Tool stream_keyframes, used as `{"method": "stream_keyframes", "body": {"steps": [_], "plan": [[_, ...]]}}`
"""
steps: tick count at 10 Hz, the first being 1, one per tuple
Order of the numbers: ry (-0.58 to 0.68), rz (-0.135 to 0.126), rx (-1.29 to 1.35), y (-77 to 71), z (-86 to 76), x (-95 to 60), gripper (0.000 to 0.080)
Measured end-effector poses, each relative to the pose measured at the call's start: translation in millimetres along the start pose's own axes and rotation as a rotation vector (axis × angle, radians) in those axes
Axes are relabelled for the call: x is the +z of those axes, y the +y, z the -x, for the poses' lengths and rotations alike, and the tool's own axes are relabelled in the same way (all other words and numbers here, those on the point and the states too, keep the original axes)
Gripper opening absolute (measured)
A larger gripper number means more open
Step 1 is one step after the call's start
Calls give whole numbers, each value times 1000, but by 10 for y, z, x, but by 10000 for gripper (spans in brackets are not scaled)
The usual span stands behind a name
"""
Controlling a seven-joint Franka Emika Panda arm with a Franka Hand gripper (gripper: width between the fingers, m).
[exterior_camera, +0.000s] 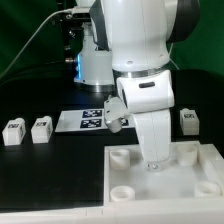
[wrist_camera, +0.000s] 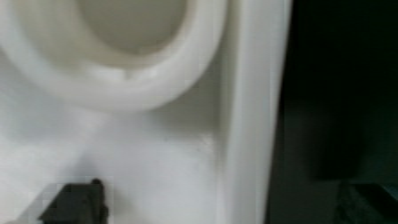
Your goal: Assemble one leg
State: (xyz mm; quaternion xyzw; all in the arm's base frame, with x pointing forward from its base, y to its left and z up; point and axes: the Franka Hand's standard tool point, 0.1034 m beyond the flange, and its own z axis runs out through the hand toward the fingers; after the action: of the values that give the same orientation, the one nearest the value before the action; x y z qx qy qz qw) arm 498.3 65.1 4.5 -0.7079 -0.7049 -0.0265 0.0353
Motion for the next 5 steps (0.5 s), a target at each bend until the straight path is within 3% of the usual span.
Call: {"method": "stream_keyframes", "body": {"steps": [2, 5], "plan": [[0, 0, 2, 1, 0, -3, 649], [-11, 31, 207, -57, -157, -280, 649]]}}
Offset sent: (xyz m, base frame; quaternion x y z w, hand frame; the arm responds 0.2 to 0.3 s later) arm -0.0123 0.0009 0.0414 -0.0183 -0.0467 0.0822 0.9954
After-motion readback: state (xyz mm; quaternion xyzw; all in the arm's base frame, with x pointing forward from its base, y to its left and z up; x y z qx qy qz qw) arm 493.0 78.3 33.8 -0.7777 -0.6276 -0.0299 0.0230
